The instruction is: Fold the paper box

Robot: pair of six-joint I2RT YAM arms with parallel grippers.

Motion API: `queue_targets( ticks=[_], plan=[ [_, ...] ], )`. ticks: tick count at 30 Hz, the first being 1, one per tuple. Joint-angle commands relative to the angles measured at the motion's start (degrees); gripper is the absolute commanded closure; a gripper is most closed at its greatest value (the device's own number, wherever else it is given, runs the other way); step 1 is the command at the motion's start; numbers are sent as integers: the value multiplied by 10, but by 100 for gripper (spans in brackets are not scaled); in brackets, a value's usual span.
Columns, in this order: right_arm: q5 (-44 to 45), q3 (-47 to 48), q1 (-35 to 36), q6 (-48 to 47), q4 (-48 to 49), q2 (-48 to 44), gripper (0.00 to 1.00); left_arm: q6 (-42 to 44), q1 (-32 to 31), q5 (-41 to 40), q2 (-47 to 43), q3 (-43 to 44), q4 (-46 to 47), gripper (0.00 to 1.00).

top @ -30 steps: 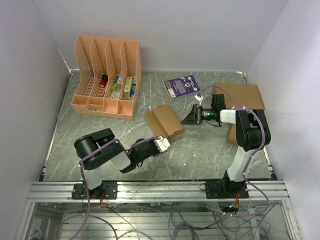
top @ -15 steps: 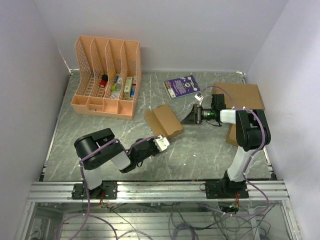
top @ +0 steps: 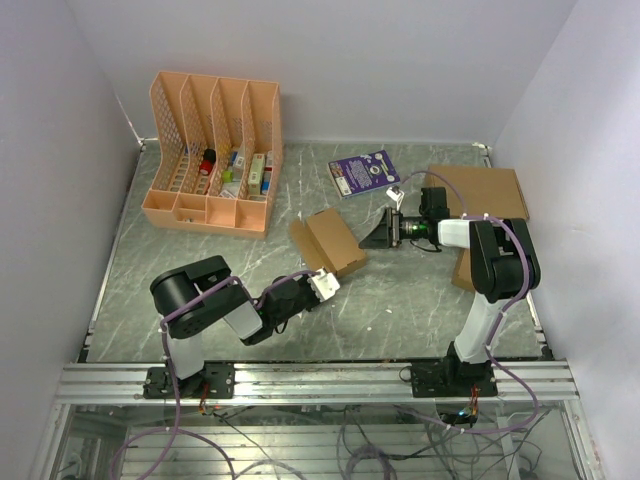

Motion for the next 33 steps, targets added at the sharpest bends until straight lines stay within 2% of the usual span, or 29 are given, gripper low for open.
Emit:
queue_targets(
  ticks=[1, 11, 25, 33],
  plan=[
    [11, 3, 9, -23, -21, 14, 44, -12, 5, 14, 11, 7, 61, 80],
    [47, 15, 21, -58, -63, 24, 45, -18, 6, 18, 17, 8, 68, 93],
    [73, 24, 23, -77, -89, 31, 49, -42, 13, 18, 19, 4, 83, 93],
    [74, 25, 25, -79, -92, 32, 51, -60, 25, 44, -2, 20, 38, 93]
  ],
)
